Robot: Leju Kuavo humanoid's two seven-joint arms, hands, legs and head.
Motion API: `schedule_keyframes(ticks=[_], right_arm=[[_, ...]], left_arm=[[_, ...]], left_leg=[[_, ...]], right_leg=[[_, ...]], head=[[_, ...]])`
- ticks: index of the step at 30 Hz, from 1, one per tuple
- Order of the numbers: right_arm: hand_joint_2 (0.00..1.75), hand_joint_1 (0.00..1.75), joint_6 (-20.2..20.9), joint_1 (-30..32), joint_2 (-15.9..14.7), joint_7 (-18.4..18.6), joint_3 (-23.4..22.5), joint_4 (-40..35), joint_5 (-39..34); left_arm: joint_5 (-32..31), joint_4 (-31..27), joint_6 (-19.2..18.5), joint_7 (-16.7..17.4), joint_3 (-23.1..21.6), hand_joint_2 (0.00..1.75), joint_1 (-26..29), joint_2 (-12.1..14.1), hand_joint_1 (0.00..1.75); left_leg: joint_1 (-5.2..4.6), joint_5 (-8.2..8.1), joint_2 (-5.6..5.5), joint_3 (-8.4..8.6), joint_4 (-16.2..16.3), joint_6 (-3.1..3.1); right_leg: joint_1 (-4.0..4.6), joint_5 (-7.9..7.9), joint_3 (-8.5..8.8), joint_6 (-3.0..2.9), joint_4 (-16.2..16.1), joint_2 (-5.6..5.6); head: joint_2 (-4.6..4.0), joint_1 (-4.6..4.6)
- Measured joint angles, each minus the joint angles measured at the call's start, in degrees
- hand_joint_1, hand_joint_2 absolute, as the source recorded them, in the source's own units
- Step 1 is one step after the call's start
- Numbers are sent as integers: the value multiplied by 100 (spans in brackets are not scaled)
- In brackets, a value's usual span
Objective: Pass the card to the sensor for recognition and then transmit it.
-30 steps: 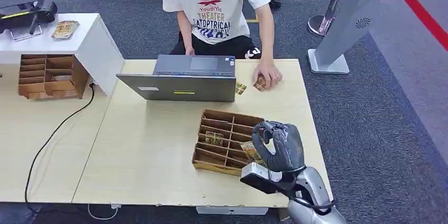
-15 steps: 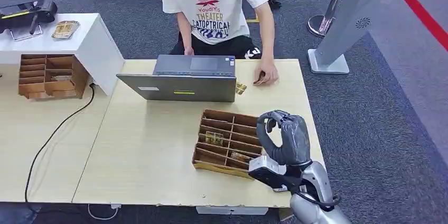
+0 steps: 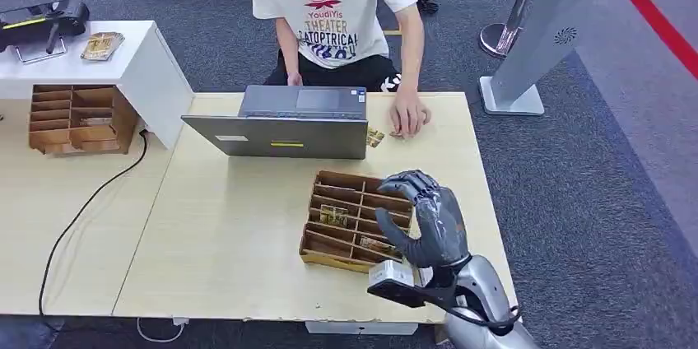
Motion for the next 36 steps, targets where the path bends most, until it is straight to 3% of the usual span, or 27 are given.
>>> schedule_keyframes(ticks=[11, 32, 33, 35, 36], right_arm=[[175, 103, 37, -167, 52, -17, 417, 61, 120], [175, 103, 37, -192, 61, -17, 500, 63, 120], [175, 77, 37, -192, 61, -17, 500, 63, 120], [175, 73, 103, -214, 66, 53, 503, 68, 204], [175, 77, 401, -378, 109, 382, 581, 175, 541]], left_arm=[[-7, 0, 2, 0, 0, 0, -5, 0, 0], [-7, 0, 2, 0, 0, 0, -5, -2, 0], [-7, 0, 2, 0, 0, 0, -5, 0, 0], [-33, 0, 2, 9, 0, 0, -5, -2, 0], [-112, 0, 7, 79, -11, 0, -11, -2, 0]], left_leg=[[-1, 0, 0, 0, 0, 0], [0, 0, 0, 0, 0, 0], [0, 0, 0, 0, 0, 0], [0, 0, -1, -11, -1, 0], [0, 0, 8, -10, -1, -1]], right_leg=[[0, 0, 0, 0, 0, 0], [0, 0, 0, 0, 0, 0], [0, 0, 0, 0, 0, 0], [0, 0, 3, 0, 2, -1], [0, 2, -3, -1, 4, 7]], head=[[0, 0], [0, 0], [0, 0], [0, 0], [0, 4]])
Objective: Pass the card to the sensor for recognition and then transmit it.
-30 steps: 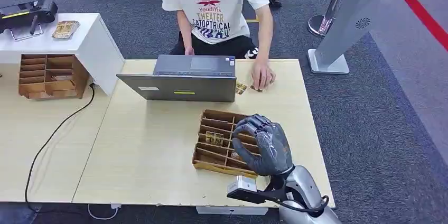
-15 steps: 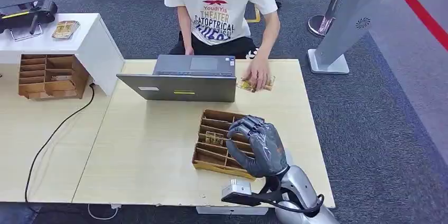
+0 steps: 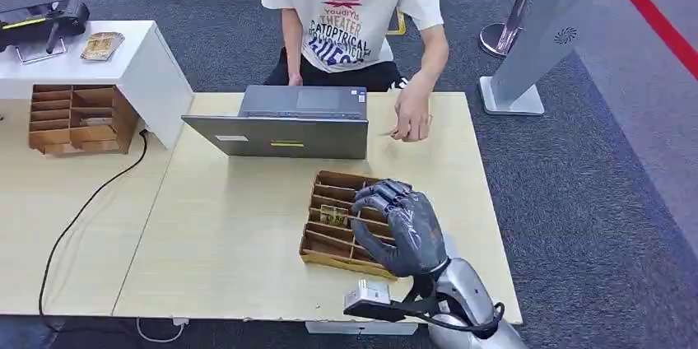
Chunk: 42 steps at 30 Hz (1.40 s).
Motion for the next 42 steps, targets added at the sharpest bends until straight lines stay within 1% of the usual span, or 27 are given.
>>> schedule_keyframes(ticks=[1, 2, 4, 5, 6, 9, 10, 13, 14, 15, 17, 18, 19, 20, 21, 23, 25, 26, 27, 28, 29, 30, 32, 33, 34, 39, 42], right_arm=[[175, 77, 295, -267, 82, 351, 136, 231, 331], [175, 75, 320, -491, 182, 504, 243, 470, 441], [175, 72, 283, -804, 383, 541, 374, 857, 434], [175, 66, 261, -943, 480, 563, 436, 1035, 425], [175, 66, 226, -1038, 536, 565, 479, 1161, 414], [175, 70, 145, -1173, 579, 602, 555, 1359, 388], [175, 73, 119, -1192, 581, 617, 577, 1389, 379], [175, 75, 51, -1214, 581, 668, 603, 1440, 324], [175, 75, 12, -1215, 581, 687, 603, 1446, 294], [175, 80, -19, -1214, 581, 694, 603, 1446, 283], [175, 80, -123, -1214, 579, 720, 603, 1440, 268], [175, 77, -187, -1212, 575, 726, 599, 1425, 252], [175, 82, -235, -1210, 564, 733, 590, 1405, 232], [175, 82, -268, -1206, 551, 735, 577, 1379, 217], [175, 79, -311, -1199, 533, 735, 555, 1335, 193], [175, 80, -375, -1166, 509, 735, 496, 1250, 156], [175, 70, -410, -1133, 485, 725, 419, 1154, 106], [175, 70, -414, -1122, 470, 716, 397, 1114, 97], [175, 75, -410, -1107, 459, 698, 375, 1072, 86], [175, 75, -401, -1086, 448, 678, 341, 1021, 65], [175, 73, -397, -1069, 443, 668, 317, 979, 58], [175, 66, -392, -1060, 433, 650, 303, 941, 45], [175, 68, -373, -1034, 406, 611, 288, 854, 27], [175, 61, -362, -1021, 398, 595, 288, 815, 16], [175, 66, -362, -1005, 385, 578, 286, 771, 5], [175, 63, -381, -880, 304, 530, 262, 528, -60], [175, 61, -397, -777, 243, 434, 201, 352, -209]], left_arm=[[-61, 0, 13, 82, -35, 0, -24, 0, 0], [-72, 0, 20, 107, -59, 0, -68, -4, 0], [-98, 0, 28, 155, -94, 0, -153, -18, 0], [-100, 0, 28, 164, -116, 0, -170, -28, 0], [-105, 0, 31, 164, -127, 0, -176, -33, 0], [-107, 0, 28, 164, -133, 0, -171, -37, 0], [-107, 0, 28, 164, -135, 0, -171, -37, 0], [-107, 0, 28, 164, -146, 0, -173, -35, 0], [-107, 0, 28, 162, -149, 0, -172, -35, 0], [-107, 0, 28, 161, -151, 0, -171, -33, 0], [-107, 0, 28, 153, -151, 0, -171, -33, 0], [-105, 0, 28, 148, -151, 0, -170, -33, 0], [-102, 0, 28, 146, -151, 0, -167, -33, 0], [-96, 0, 28, 144, -151, 0, -162, -33, 0], [-94, 0, 28, 140, -151, 0, -159, -33, 0], [-87, 0, 28, 131, -151, 0, -154, -33, 0], [-85, 0, 28, 122, -151, 0, -150, -33, 0], [-78, 0, 28, 111, -151, 0, -148, -33, 0], [-72, 0, 28, 102, -151, 0, -148, -33, 0], [-61, 0, 28, 92, -151, 0, -146, -33, 0], [-52, 0, 28, 92, -151, 0, -146, -33, 0], [-46, 0, 28, 85, -151, 0, -145, -33, 0], [-26, 0, 28, 76, -151, 0, -144, -33, 0], [-20, 0, 28, 76, -151, 0, -144, -33, 0], [-8, 0, 28, 72, -151, 0, -143, -33, 0], [16, 0, 24, 24, -151, 0, -122, -31, 0], [57, 0, 20, -24, -151, 0, -100, -31, 0]], left_leg=[[0, 0, 26, 6, 0, 0], [1, 2, 28, 10, 0, -3], [2, 12, 7, 9, 1, -5], [3, 18, -1, 9, 1, -14], [3, 18, -5, 9, 1, -14], [3, 18, -7, 7, 1, -14], [3, 17, -7, 7, 1, -14], [2, 15, -8, 4, 1, -11], [2, 14, -8, 4, 1, -11], [1, 14, -8, 4, 1, -11], [1, 14, -8, 4, 1, -10], [1, 14, -8, 4, 1, -10], [1, 14, -8, 4, 2, -10], [1, 14, -7, 4, 2, -10], [1, 14, -7, 4, 2, -10], [1, 14, -7, 4, 2, -10], [1, 14, -7, 4, 2, -10], [2, 14, -7, 5, 2, -11], [2, 14, -7, 5, 2, -11], [2, 14, -7, 4, 2, -10], [2, 14, -7, 4, 2, -10], [2, 14, -7, 4, 1, -10], [2, 14, -7, 4, 1, -10], [2, 14, -7, 4, 1, -10], [2, 14, -7, 4, 1, -10], [1, 14, -7, 4, 2, -10], [1, 13, -8, 4, 2, -10]], right_leg=[[0, 8, -7, -11, 0, 20], [0, 10, -8, -11, 0, 23], [0, 9, -6, -11, 1, 1], [1, 10, -5, -12, 2, -5], [1, 10, -4, -12, 3, -7], [1, 10, -3, -12, 5, -6], [1, 9, -4, -12, 4, -6], [1, 7, -5, -10, 3, -7], [1, 6, -6, -9, 3, -7], [0, 6, -6, -9, 2, -6], [0, 6, -7, -8, 1, -6], [0, 6, -7, -8, 1, -6], [0, 6, -8, -8, 1, -6], [0, 6, -7, -8, 1, -6], [0, 6, -7, -8, 1, -6], [0, 6, -7, -8, 1, -6], [0, 6, -7, -8, 1, -6], [0, 6, -7, -8, 1, -6], [0, 6, -7, -8, 1, -6], [0, 6, -8, -8, 1, -6], [0, 6, -8, -8, 1, -6], [0, 6, -8, -8, 1, -6], [0, 6, -8, -8, 1, -6], [0, 6, -8, -9, 1, -6], [0, 6, -8, -8, 1, -6], [0, 6, -8, -8, 1, -6], [0, 6, -8, -8, 1, -7]], head=[[0, -11], [0, -9], [0, -4], [0, -9], [0, -4], [0, -7], [0, -4], [0, -4], [0, -4], [0, -4], [0, -4], [0, -4], [0, -4], [0, -7], [0, -4], [0, -4], [0, -4], [0, -7], [0, -4], [0, -4], [0, -4], [0, -7], [0, -4], [0, -7], [0, -5], [0, -7], [0, -4]])
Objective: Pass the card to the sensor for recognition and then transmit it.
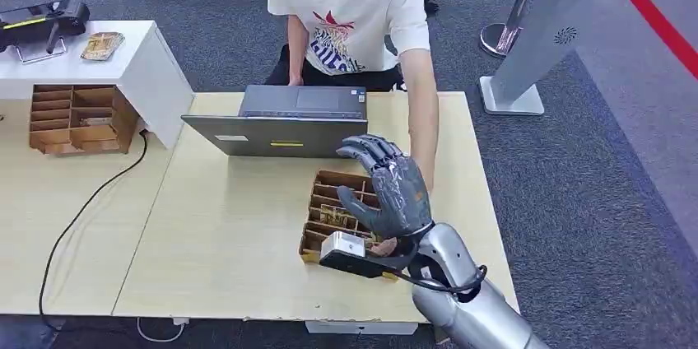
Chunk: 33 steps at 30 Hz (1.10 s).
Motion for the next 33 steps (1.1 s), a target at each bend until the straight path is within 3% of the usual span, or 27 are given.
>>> schedule_keyframes(ticks=[15, 33], right_arm=[[175, 63, 103, 717, -463, -304, -162, -807, -350], [175, 72, 131, 1212, -868, -319, -171, -931, -166]], left_arm=[[159, 0, -55, -149, 44, 0, 89, 33, 0], [241, 0, -57, -190, 144, 0, 136, 55, 0]], left_leg=[[0, -6, 0, -1, 0, 4], [0, -7, 0, -1, 0, 5]], right_leg=[[0, -2, 0, 1, -1, 0], [0, -2, 0, 2, -2, 0]], head=[[0, 0], [0, 0]])
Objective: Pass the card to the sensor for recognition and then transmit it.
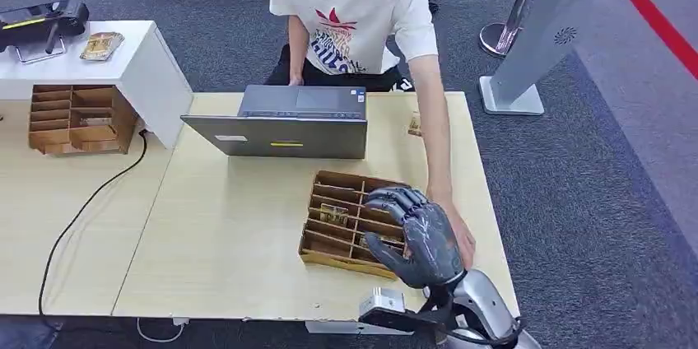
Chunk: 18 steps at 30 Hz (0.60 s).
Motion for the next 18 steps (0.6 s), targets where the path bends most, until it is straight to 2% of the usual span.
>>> schedule_keyframes(ticks=[6, 10, 18], right_arm=[[175, 68, 31, 70, -70, 107, -2, 0, 214], [175, 77, -13, 201, -142, 206, -22, 4, 411], [175, 75, -18, 317, -188, 402, -22, 227, 695]], left_arm=[[9, 0, 2, 0, 17, 0, 3, 0, 0], [15, 0, 2, 0, 35, 0, 3, 0, 0], [0, 0, 7, 2, 35, 0, 3, 0, 0]], left_leg=[[0, 0, 0, 0, 0, 0], [0, -1, 0, 0, 0, 1], [0, -2, 0, 0, 0, 2]], right_leg=[[0, 0, 0, 0, 0, 0], [0, 0, 0, 1, 0, 0], [0, -1, 0, 1, -1, 0]], head=[[0, 0], [0, -2], [0, 0]])
